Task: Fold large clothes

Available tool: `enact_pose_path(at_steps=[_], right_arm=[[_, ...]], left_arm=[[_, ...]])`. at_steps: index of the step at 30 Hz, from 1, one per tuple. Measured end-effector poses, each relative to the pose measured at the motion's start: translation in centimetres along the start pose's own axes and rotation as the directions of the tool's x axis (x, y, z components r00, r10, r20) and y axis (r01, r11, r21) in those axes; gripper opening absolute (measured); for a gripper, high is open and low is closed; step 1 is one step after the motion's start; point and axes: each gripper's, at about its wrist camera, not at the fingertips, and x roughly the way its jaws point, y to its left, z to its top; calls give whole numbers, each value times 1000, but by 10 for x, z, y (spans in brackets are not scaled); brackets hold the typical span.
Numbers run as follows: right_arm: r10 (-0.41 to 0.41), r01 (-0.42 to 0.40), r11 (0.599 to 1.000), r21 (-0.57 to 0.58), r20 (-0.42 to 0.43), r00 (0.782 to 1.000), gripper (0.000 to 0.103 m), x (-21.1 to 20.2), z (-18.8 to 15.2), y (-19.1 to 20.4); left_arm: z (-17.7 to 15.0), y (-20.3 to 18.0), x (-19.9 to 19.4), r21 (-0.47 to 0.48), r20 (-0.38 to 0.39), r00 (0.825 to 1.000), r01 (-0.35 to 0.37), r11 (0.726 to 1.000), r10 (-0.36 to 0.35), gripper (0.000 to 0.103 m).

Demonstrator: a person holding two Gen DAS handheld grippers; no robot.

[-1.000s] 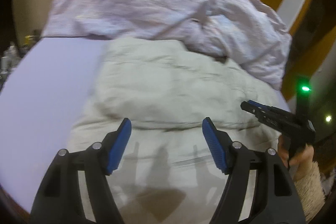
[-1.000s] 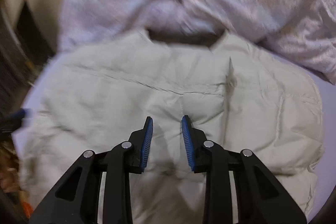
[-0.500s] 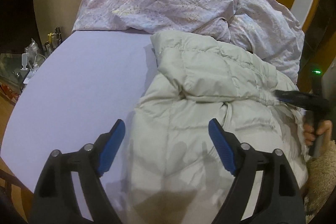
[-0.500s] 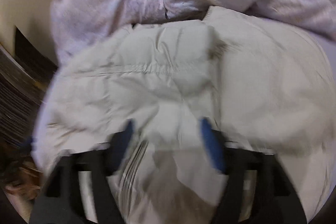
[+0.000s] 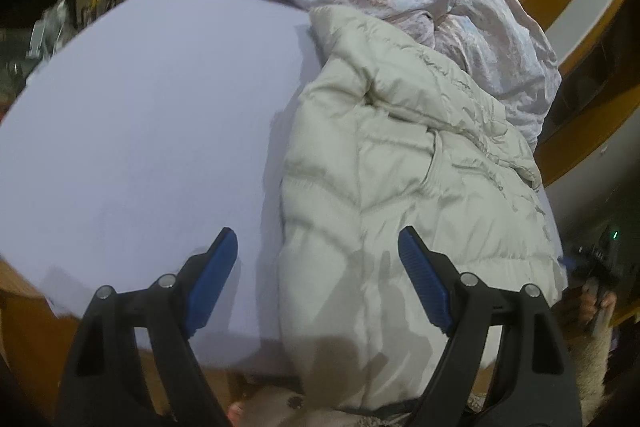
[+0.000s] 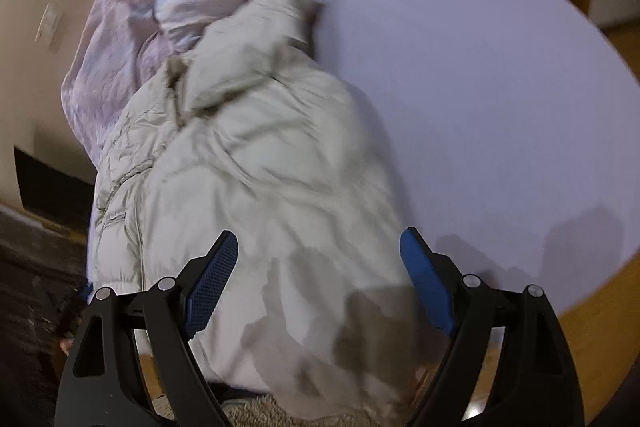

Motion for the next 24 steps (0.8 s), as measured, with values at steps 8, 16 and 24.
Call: enact_pose_path(at_steps=[8,16,24], right_arm=[[130,-128,990,60,-32,991,81,3,-26,-26],[281,-277,958,73,-60,958,69,7,-44,-25],[368,-361,925,114,-41,929,57,8,-57,-34]], left_arm=[[-34,11,2,-102,-43,991,123,987,-128,66],[-58,-1,-1,-95,-38,982,179,979,-183,59],[-66,-2,0,-140,-34,974,217,966,-224,46]])
